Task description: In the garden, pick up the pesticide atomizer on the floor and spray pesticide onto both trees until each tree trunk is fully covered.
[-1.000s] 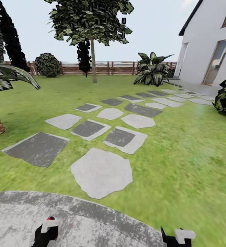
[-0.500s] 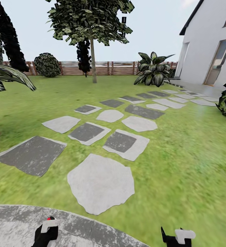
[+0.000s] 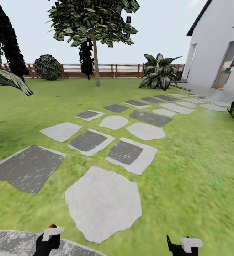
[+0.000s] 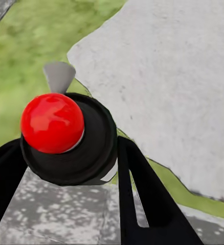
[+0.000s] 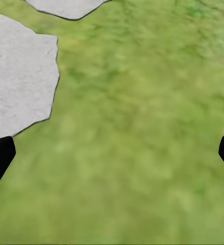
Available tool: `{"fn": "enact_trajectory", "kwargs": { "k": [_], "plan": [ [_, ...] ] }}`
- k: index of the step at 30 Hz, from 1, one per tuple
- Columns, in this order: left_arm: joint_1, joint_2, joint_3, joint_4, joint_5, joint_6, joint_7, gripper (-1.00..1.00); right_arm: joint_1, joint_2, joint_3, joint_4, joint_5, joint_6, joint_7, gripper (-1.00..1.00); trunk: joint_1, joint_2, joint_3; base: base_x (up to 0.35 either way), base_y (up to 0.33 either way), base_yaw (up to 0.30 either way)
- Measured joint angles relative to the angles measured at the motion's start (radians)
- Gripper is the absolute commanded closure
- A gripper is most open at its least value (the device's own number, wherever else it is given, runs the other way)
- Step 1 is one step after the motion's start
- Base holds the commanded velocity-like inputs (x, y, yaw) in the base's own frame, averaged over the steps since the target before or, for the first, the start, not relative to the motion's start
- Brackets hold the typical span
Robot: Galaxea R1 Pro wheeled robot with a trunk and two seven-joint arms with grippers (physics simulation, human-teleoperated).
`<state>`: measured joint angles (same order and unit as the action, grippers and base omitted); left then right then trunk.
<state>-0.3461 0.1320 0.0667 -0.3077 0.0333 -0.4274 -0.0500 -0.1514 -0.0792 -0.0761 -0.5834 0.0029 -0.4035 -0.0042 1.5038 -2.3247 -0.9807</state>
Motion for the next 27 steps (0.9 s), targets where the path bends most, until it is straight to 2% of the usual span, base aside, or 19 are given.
{"fn": "enact_trajectory", "kwargs": {
  "k": [27],
  "plan": [
    [0.0, 0.0, -0.001, 0.0, -0.001, 0.0, 0.0, 1.0, 0.0, 0.0, 0.0, 0.0, 0.0, 0.0, 0.0, -1.0, 0.0, 0.0, 0.0, 0.337, 0.0, 0.0]
  ]
}}
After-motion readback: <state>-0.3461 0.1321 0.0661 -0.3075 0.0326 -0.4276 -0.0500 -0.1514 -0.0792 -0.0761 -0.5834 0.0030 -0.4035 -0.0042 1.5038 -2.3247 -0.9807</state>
